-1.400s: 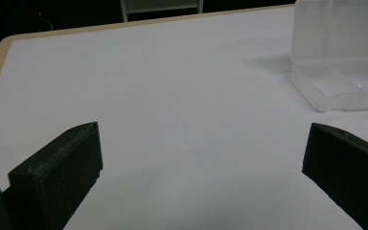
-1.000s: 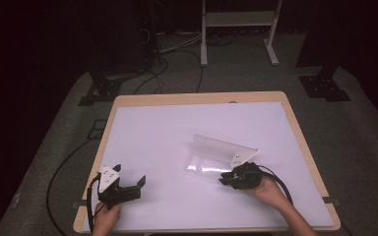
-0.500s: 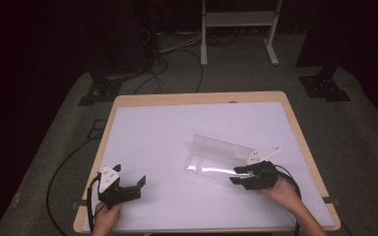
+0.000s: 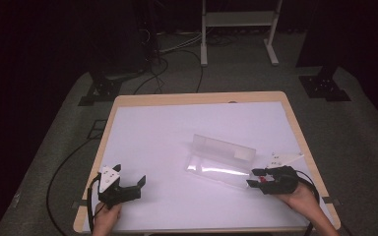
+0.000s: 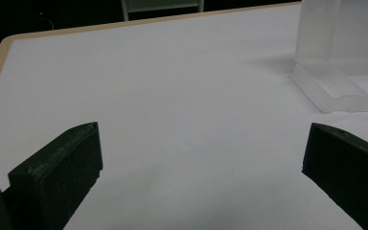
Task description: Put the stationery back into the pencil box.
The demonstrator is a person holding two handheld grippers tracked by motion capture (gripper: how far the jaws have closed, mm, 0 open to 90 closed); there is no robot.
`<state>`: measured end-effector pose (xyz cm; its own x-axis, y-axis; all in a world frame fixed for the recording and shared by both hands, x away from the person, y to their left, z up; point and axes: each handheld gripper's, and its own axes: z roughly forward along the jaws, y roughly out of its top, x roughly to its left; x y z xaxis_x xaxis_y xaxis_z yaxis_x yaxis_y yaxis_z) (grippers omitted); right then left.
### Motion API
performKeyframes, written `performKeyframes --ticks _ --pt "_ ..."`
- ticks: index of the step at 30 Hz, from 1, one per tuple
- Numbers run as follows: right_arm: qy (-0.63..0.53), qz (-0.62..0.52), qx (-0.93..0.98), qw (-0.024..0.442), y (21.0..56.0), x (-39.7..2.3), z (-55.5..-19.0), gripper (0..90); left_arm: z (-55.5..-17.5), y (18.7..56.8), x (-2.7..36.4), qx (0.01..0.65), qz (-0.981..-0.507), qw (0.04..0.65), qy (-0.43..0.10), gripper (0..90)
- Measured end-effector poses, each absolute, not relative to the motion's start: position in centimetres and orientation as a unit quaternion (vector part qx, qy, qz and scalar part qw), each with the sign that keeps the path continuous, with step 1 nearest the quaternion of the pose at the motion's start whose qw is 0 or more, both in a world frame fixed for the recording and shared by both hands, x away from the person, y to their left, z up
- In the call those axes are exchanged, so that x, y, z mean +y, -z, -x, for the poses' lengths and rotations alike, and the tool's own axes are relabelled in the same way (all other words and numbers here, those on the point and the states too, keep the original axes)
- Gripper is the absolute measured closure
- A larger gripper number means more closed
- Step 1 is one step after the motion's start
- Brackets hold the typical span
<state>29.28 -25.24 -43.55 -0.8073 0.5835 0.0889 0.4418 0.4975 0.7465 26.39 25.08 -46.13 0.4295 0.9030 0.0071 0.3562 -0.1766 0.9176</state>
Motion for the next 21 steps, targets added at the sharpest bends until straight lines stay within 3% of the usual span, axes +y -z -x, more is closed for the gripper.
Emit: performKeyframes --ticks 21 --pt "-0.365 -0.360 0.851 0.116 45.6 -29.3 -27.3 61.9 -26.4 46.1 25.1 0.445 -0.708 0.462 -0.296 0.0"
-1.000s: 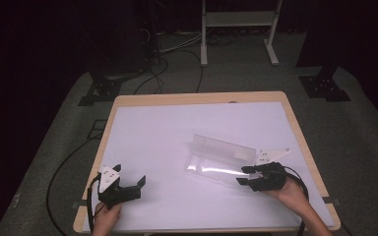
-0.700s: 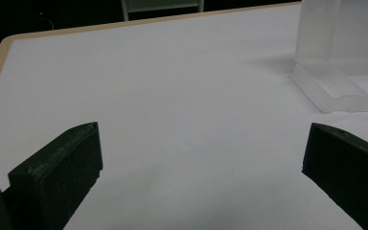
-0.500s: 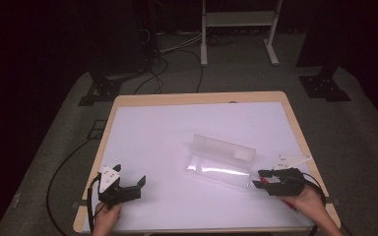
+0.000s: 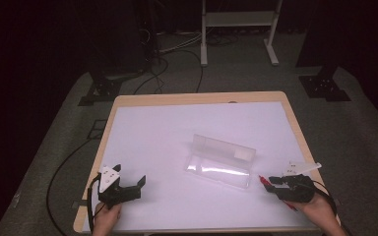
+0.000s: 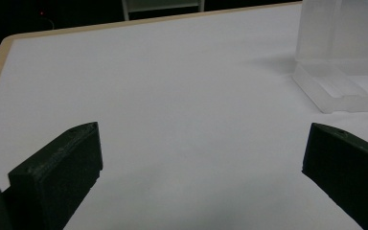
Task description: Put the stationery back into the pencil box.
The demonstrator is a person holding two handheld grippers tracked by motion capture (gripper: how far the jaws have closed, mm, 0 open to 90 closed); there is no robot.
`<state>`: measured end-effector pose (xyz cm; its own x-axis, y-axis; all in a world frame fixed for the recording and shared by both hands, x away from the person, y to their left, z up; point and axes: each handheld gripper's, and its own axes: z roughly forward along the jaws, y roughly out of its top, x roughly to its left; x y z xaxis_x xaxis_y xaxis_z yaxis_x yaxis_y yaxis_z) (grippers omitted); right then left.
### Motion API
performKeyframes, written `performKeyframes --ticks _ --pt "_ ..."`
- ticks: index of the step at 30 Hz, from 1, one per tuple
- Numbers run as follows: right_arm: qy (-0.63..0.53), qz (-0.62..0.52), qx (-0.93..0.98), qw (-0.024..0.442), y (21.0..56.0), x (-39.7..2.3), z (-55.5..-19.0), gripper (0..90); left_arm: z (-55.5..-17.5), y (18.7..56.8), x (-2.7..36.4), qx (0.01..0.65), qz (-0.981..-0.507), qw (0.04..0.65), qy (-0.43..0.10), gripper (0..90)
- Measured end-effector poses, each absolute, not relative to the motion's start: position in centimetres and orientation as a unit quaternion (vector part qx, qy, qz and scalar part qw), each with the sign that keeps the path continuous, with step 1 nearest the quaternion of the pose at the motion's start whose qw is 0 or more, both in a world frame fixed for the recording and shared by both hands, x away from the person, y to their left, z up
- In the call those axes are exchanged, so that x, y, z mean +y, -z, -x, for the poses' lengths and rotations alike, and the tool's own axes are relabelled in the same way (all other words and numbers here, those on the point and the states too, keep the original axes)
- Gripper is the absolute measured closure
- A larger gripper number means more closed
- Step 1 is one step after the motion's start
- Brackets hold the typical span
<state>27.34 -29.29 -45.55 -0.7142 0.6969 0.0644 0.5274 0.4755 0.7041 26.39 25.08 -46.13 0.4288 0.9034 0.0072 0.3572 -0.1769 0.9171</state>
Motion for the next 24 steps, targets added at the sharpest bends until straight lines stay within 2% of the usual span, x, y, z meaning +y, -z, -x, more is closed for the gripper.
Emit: performKeyframes --ticks 24 --pt "-0.344 -0.384 0.847 0.130 47.0 -30.6 -26.0 75.9 -26.4 46.1 25.1 0.446 -0.707 0.462 -0.296 0.0"
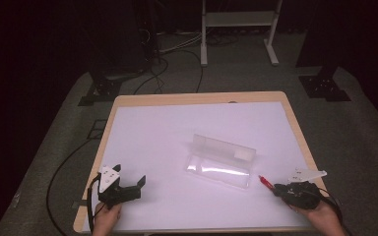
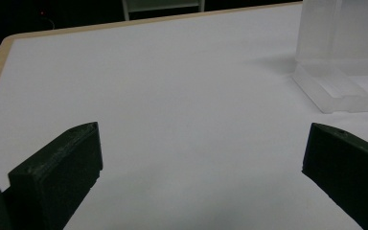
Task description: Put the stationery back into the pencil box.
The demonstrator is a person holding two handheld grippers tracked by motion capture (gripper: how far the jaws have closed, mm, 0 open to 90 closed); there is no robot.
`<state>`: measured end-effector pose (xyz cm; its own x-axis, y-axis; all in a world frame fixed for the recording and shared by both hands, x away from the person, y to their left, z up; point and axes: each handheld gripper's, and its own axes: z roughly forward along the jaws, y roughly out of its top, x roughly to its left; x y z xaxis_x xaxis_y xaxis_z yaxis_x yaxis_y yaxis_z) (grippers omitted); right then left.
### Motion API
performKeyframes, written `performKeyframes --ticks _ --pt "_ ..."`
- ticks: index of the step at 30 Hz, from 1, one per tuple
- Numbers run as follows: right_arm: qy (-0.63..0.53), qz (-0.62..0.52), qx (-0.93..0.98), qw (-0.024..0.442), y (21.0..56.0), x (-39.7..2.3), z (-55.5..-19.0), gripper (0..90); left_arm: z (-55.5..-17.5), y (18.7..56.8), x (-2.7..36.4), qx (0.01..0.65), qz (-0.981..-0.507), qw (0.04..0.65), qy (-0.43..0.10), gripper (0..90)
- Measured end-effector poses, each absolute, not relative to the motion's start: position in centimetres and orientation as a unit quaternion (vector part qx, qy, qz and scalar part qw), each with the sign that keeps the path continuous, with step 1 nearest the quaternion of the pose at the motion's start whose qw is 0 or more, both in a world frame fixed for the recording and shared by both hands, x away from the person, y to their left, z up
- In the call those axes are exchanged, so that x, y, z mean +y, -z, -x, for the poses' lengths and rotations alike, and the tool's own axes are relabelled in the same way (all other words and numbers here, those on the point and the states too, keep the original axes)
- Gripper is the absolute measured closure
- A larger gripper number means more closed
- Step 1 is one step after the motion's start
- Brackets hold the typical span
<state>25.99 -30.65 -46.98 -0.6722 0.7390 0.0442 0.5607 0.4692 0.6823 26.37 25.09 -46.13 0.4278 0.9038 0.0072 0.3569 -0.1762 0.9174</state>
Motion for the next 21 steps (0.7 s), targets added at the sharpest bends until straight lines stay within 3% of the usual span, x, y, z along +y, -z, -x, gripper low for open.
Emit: performKeyframes --ticks 21 --pt "-0.363 -0.396 0.835 0.120 46.0 -31.4 -25.7 78.9 -26.4 46.1 25.1 0.446 -0.708 0.462 -0.296 0.0"
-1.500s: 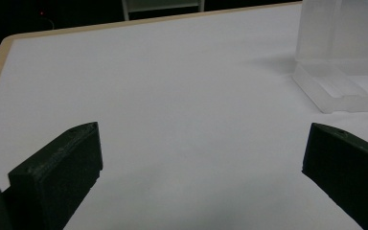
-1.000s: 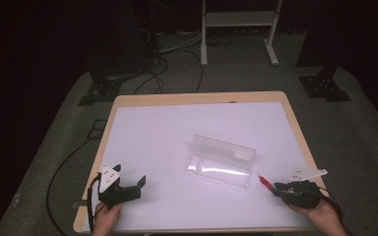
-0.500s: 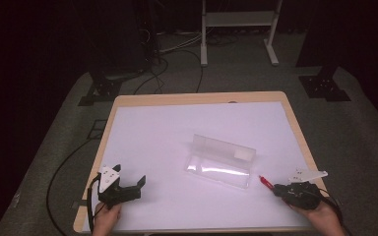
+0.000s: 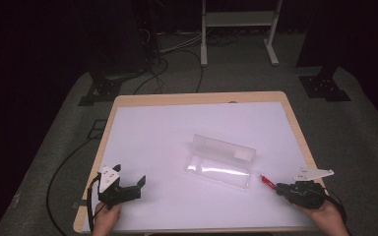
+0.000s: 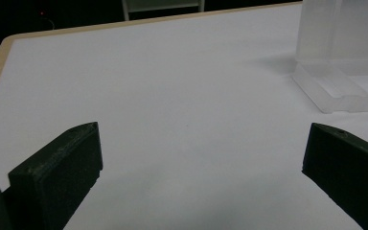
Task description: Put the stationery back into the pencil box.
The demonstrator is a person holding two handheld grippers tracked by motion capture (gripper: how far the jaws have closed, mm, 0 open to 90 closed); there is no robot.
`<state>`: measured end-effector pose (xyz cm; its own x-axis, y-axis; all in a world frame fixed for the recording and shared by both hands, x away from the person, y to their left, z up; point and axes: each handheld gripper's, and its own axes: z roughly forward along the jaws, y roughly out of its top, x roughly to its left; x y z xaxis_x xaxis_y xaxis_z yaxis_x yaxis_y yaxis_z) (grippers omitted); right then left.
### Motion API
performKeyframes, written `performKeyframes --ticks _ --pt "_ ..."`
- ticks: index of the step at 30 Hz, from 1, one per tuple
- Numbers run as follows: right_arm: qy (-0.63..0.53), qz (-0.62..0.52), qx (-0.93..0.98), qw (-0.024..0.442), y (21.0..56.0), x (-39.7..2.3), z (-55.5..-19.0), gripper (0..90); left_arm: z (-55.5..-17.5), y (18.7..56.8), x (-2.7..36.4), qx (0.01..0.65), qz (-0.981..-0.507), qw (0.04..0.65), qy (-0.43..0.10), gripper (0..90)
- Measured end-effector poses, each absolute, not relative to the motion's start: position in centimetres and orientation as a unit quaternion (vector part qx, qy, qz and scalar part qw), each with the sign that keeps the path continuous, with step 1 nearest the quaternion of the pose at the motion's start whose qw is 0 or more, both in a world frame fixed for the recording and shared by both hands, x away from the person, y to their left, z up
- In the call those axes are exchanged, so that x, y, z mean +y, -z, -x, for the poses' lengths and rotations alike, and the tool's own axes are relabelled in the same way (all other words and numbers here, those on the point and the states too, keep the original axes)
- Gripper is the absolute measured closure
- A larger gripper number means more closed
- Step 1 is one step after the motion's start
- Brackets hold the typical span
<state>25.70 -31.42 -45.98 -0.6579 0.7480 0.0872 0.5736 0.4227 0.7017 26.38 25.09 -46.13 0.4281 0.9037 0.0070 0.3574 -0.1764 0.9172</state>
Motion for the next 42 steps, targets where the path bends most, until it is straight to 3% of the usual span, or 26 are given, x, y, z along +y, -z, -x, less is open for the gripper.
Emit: performKeyframes --ticks 26,42 --pt "-0.403 -0.339 0.844 0.100 41.1 -28.9 -27.2 78.8 -26.4 46.1 25.1 0.445 -0.708 0.462 -0.296 0.0" --pt "-0.416 -0.309 0.850 0.091 40.0 -26.5 -28.3 78.8 -26.4 46.1 25.1 0.445 -0.708 0.462 -0.295 0.0"
